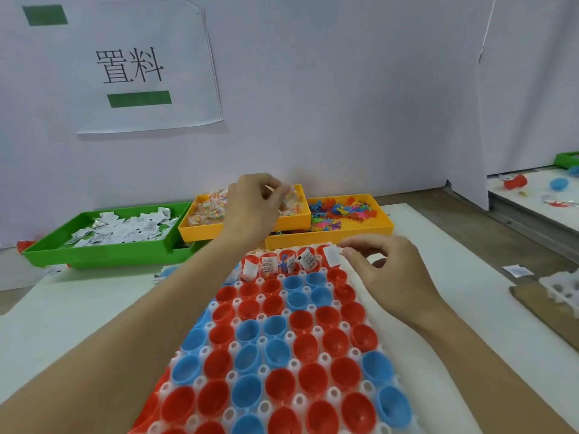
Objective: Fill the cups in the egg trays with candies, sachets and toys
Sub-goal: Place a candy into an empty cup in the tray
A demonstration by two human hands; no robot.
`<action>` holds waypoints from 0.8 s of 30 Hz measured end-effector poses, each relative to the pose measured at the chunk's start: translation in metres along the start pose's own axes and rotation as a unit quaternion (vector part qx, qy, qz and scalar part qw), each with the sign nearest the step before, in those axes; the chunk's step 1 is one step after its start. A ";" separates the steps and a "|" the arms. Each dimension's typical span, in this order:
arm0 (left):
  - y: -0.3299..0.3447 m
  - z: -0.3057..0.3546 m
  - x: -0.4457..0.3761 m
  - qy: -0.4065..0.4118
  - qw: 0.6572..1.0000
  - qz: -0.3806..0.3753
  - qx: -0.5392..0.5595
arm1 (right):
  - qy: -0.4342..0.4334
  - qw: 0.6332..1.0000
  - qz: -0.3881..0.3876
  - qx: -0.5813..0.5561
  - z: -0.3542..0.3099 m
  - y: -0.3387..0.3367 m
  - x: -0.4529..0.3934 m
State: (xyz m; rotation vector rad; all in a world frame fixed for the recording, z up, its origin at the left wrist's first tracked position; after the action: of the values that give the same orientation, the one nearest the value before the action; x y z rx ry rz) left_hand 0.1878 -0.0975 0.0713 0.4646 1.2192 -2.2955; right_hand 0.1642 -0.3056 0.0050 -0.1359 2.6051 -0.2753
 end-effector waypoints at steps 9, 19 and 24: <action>-0.026 0.025 0.075 -0.014 0.958 -0.206 0.198 | -0.036 0.990 -0.002 -0.139 -0.028 0.023 0.012; -0.025 0.024 0.073 0.043 0.972 -0.219 0.079 | 0.046 0.983 0.003 -0.178 -0.019 0.020 0.011; -0.028 0.021 0.072 0.058 0.982 -0.168 0.058 | 0.063 0.975 -0.014 -0.211 -0.021 0.020 0.012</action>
State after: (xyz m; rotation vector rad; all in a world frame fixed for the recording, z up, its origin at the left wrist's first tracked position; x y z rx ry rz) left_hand 0.1119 -0.1206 0.0645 0.4686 1.3084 -2.6690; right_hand 0.1425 -0.2845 0.0129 -0.3102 2.7546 0.2737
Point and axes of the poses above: each hand's wrist, its own x-axis away from the middle knuckle, its own y-axis out of the palm, z = x × y, the point moved 2 cm from there along -x, towards the middle knuckle, and after that the axes turned 13 degrees about -x, right-handed, at the moved point
